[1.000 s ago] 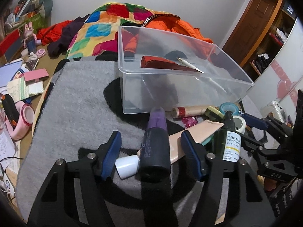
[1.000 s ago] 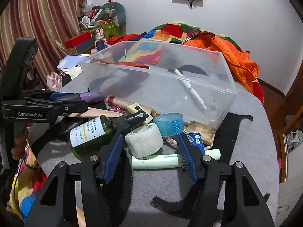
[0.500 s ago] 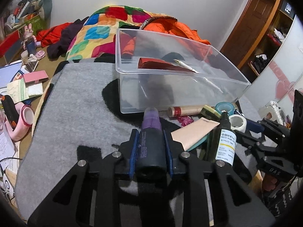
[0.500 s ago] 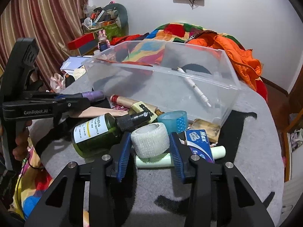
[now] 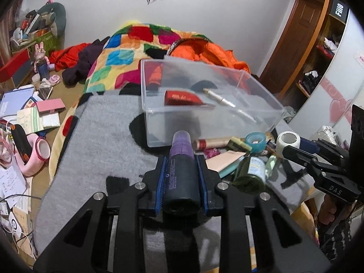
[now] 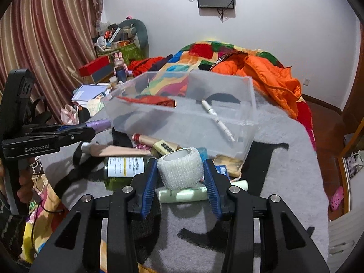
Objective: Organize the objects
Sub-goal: 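Lower the purple tube and tape roll into the clear box and open both tools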
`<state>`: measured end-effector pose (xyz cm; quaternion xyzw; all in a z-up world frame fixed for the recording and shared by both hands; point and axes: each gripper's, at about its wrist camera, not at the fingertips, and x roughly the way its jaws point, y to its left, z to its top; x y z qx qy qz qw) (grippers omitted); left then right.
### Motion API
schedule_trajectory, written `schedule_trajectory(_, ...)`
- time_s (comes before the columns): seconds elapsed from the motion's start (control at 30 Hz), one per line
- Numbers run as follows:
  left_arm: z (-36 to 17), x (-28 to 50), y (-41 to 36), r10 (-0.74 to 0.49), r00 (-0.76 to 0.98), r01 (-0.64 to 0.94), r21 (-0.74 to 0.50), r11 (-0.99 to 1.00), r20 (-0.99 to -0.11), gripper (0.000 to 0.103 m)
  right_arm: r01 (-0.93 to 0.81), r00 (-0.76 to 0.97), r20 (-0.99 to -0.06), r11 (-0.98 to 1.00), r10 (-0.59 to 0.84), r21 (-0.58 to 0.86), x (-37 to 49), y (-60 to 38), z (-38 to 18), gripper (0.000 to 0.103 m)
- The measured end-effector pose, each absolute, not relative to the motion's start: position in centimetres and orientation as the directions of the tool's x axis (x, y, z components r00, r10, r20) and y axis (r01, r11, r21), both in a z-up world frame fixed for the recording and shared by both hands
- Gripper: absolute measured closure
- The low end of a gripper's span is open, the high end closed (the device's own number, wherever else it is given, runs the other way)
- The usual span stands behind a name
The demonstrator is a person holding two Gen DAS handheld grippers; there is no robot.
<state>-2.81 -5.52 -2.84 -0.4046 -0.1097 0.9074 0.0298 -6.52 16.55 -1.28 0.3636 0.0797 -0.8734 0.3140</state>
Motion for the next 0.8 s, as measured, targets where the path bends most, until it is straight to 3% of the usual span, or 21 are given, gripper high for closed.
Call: schedule_trajectory(0.8,1.8,-6.2,-5.6,0.065,-0.760,0.070,-0.181,-0.981,-0.646,0.078,0.548,-0.623,-0.596,-0.826,-0.507,0.129,-10.9,16.5,2.8,0.066)
